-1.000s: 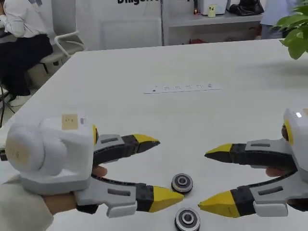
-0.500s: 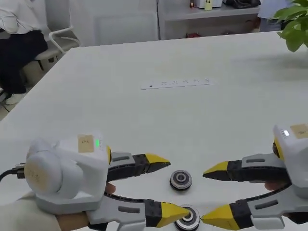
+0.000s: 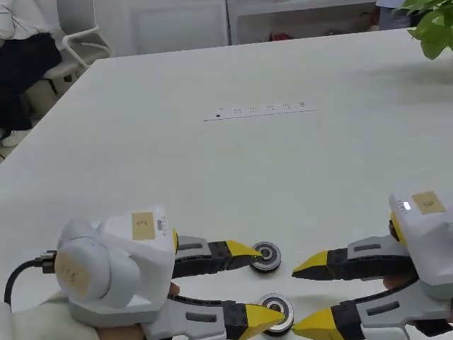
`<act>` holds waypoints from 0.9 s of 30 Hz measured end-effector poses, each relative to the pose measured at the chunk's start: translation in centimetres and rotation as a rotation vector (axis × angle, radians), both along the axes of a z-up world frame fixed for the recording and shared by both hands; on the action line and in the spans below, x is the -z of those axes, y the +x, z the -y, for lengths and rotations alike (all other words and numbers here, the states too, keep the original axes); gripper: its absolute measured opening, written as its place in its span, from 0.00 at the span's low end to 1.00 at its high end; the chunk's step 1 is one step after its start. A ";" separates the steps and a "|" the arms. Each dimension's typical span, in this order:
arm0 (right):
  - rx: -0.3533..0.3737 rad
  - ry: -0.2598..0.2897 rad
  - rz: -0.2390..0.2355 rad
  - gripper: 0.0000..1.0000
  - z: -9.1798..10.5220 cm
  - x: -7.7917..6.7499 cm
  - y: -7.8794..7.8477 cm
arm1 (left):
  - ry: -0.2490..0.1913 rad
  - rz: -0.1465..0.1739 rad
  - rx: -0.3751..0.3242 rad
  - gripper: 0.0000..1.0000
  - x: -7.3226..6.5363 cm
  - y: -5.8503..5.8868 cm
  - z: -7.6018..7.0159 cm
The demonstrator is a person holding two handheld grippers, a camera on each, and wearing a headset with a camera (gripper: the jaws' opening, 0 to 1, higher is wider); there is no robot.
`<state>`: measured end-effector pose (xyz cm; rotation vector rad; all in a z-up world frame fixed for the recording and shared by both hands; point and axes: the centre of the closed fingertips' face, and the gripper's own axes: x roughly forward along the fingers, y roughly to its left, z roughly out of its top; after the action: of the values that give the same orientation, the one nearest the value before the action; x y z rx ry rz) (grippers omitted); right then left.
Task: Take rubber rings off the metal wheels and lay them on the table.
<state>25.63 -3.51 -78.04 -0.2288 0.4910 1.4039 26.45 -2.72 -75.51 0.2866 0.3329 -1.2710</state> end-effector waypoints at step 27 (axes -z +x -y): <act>-0.006 -0.026 0.015 0.26 -0.5 2.3 0.0 | 0.023 -0.040 0.060 0.21 3.1 -0.9 1.0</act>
<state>25.59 -3.04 -80.31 -0.2616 0.4967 1.4013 25.56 -3.72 -78.63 0.2931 0.3758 -1.3335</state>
